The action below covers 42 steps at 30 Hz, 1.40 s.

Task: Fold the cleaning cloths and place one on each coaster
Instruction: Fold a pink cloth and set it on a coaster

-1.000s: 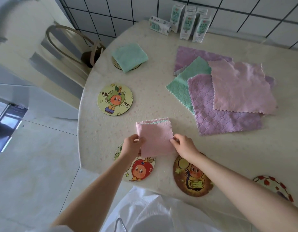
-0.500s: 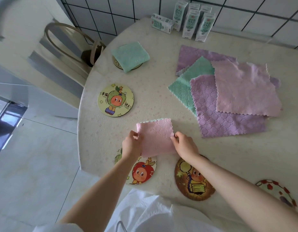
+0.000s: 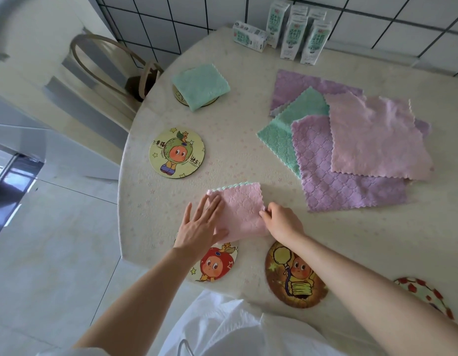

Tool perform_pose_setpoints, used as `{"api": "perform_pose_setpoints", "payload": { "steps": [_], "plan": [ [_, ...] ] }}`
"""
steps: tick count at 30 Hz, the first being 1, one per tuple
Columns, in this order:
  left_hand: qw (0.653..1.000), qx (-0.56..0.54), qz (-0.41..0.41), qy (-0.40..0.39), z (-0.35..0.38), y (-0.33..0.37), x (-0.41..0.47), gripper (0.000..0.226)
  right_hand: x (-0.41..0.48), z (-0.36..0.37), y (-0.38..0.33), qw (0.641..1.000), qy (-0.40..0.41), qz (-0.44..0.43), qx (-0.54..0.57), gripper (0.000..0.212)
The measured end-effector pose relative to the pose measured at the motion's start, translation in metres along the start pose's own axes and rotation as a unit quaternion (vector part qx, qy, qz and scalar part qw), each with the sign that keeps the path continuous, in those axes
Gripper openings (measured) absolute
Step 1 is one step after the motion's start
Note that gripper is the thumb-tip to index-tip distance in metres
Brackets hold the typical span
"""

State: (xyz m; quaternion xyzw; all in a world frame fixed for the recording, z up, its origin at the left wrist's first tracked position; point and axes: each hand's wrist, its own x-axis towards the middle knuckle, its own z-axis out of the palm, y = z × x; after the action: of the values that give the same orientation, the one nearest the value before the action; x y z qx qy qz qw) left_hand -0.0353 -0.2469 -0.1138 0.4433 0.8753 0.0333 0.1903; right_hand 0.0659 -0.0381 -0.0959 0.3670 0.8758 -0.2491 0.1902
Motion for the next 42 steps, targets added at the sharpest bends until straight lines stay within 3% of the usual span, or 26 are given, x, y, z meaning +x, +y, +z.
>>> {"api": "perform_pose_setpoints", "payload": {
  "steps": [5,10,12,20,26,30,33,36,40,42],
  "plan": [
    [1.000,-0.002,-0.021,-0.019,0.000,0.004,0.001,0.083,-0.010,-0.003,-0.008,0.999,0.033,-0.015,-0.013,0.033],
    [0.998,-0.003,-0.047,-0.034,-0.006,0.016,0.001,0.087,-0.030,0.010,-0.027,0.995,0.068,-0.054,-0.056,0.083],
    [0.997,0.004,-0.058,-0.041,-0.007,0.019,0.001,0.089,-0.031,0.013,-0.027,0.993,0.068,-0.058,-0.071,0.091],
    [0.984,-0.086,-0.151,-0.034,-0.008,0.023,-0.007,0.086,-0.022,-0.001,-0.002,0.998,0.025,-0.044,0.047,0.066],
    [0.953,-0.200,-0.223,0.034,-0.019,0.043,-0.005,0.072,-0.025,-0.002,0.000,0.991,0.002,-0.031,0.128,0.043],
    [0.877,-0.353,-0.313,0.089,-0.030,0.057,0.010,0.073,-0.021,-0.003,-0.009,0.960,-0.022,0.060,0.272,0.029],
    [0.787,-0.472,-0.382,0.107,-0.039,0.053,0.023,0.082,-0.016,-0.009,-0.013,0.914,-0.058,0.158,0.370,0.032],
    [0.724,-0.556,-0.402,0.074,-0.046,0.048,0.031,0.083,-0.010,-0.015,-0.013,0.897,-0.097,0.190,0.388,0.022],
    [0.585,-0.708,-0.396,-0.001,-0.055,0.038,0.038,0.059,-0.007,-0.030,-0.016,0.884,-0.148,0.223,0.383,0.017],
    [0.570,-0.734,-0.367,-0.038,-0.065,0.032,0.042,0.042,-0.007,-0.035,-0.021,0.875,-0.177,0.240,0.382,0.017]
  ]
}}
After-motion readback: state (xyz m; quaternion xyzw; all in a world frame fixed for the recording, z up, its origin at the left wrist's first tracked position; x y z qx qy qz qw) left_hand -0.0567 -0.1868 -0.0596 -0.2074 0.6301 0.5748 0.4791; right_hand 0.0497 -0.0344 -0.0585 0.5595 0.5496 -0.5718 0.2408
